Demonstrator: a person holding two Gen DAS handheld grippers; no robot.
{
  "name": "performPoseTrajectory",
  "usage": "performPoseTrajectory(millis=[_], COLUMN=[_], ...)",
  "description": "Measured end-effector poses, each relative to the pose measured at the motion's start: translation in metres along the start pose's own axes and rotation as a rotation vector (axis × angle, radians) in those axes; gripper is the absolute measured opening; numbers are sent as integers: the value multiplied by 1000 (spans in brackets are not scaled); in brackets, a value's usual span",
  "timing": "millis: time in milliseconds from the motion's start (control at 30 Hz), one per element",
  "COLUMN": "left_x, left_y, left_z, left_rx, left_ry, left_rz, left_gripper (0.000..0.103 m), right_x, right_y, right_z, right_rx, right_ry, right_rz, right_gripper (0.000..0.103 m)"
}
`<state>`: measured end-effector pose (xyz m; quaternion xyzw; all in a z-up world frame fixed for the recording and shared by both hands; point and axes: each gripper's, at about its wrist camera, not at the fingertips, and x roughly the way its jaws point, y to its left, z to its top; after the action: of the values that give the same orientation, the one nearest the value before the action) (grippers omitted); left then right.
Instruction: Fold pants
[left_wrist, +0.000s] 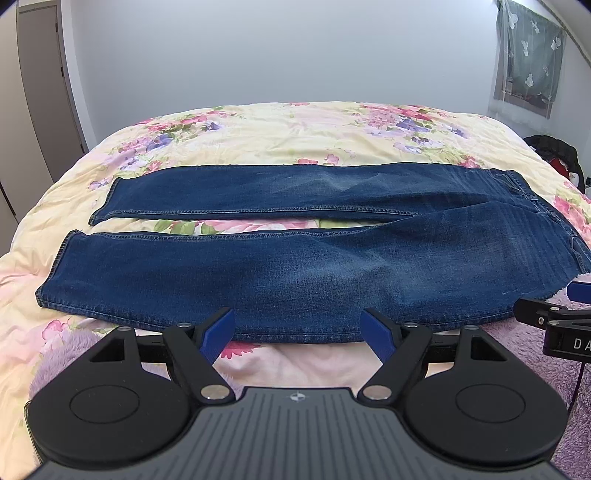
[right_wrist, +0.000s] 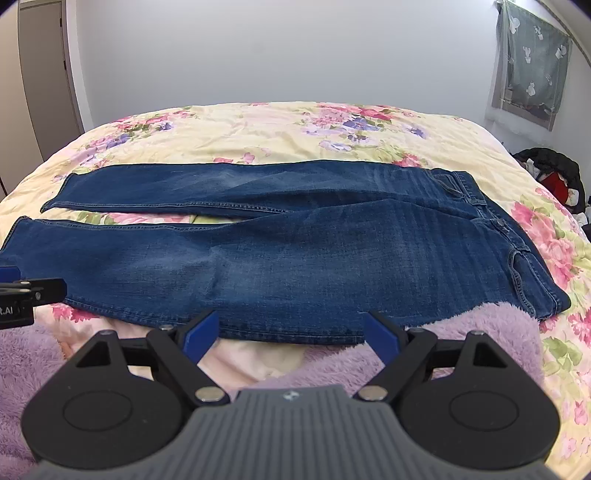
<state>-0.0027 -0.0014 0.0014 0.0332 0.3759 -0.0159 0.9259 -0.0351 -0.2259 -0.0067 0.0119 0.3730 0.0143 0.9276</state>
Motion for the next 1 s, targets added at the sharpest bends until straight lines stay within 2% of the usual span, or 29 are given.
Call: performPoseTrajectory(millis=[1000], left_x=[1], left_y=[-3], left_z=[-1], left_rx=[-3], left_ry=[0], left_rz=[-4], left_gripper=[91], right_x=[5], right_y=[3], right_z=[0], right_rx=[1], right_ry=[18], right_rz=[7], right_gripper=[82])
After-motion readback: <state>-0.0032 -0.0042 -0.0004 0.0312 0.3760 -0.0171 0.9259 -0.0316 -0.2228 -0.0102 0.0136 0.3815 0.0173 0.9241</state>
